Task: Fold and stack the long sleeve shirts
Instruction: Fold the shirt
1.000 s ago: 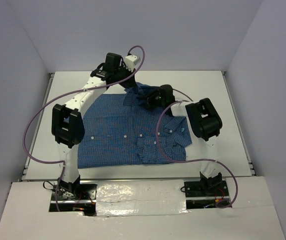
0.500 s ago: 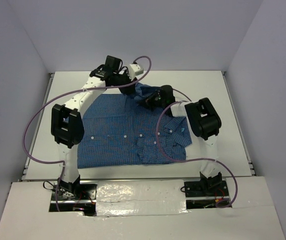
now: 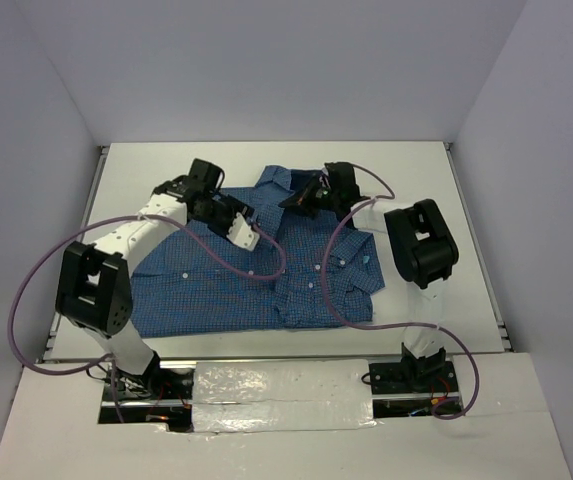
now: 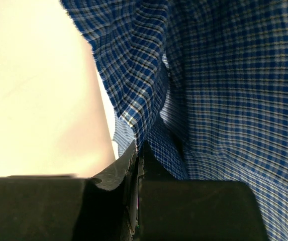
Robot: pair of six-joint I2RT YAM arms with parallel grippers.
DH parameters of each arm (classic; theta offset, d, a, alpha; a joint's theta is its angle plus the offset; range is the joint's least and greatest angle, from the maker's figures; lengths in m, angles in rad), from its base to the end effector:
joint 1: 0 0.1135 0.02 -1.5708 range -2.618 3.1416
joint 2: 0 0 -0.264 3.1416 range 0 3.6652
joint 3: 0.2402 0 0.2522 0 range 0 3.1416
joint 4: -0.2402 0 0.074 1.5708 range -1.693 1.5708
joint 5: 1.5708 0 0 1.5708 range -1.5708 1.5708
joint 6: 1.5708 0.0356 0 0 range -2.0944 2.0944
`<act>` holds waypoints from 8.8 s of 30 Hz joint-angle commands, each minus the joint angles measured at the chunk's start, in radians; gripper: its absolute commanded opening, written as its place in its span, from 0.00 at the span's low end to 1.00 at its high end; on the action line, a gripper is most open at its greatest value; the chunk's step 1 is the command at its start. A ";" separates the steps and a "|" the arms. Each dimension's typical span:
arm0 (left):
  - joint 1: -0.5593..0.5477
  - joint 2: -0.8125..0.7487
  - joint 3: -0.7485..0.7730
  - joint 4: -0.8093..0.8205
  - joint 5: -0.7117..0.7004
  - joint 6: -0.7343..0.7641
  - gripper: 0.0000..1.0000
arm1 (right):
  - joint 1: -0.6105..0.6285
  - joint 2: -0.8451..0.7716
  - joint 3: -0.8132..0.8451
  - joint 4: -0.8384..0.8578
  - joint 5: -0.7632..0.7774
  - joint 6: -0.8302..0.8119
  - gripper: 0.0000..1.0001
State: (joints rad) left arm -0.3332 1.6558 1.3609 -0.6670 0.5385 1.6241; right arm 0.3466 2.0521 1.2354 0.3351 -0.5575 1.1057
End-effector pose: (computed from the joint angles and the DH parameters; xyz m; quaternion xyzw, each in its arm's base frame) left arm 0.3286 -0.1331 0.2770 0.8076 0.4471 -0.0289 0.3835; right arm 0.4131 0.1692 0.1618 0.1723 0.8166 0.5067 0.2162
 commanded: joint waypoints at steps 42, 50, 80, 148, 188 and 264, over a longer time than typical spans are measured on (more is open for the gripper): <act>0.109 0.234 -0.065 0.411 -0.054 -1.807 0.54 | 0.158 -0.084 -0.056 -0.255 0.172 -0.158 0.57; 0.102 0.271 -0.088 0.445 -0.092 -1.827 0.54 | 0.169 -0.073 -0.080 -0.243 0.206 -0.127 0.58; 0.079 0.312 -0.062 0.423 -0.049 -1.775 0.53 | 0.180 -0.055 -0.034 -0.200 0.137 -0.153 0.00; -0.115 -0.117 -0.569 1.024 -0.324 -1.469 0.32 | 0.184 -0.336 -0.192 -0.105 0.102 0.000 0.00; -0.234 -0.346 -0.296 -0.184 -0.204 -0.278 0.00 | 0.269 -0.537 -0.252 -0.714 -0.122 -0.458 0.00; 0.615 0.533 0.725 -0.085 -0.296 -1.593 0.83 | 0.091 -0.583 -0.206 -0.803 -0.091 -0.595 0.00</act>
State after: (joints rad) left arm 0.2489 2.1288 2.0472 -0.7109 0.2977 0.1139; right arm 0.4404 1.4639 0.9810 -0.4591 -0.6407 0.5262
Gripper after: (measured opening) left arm 0.821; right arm 0.010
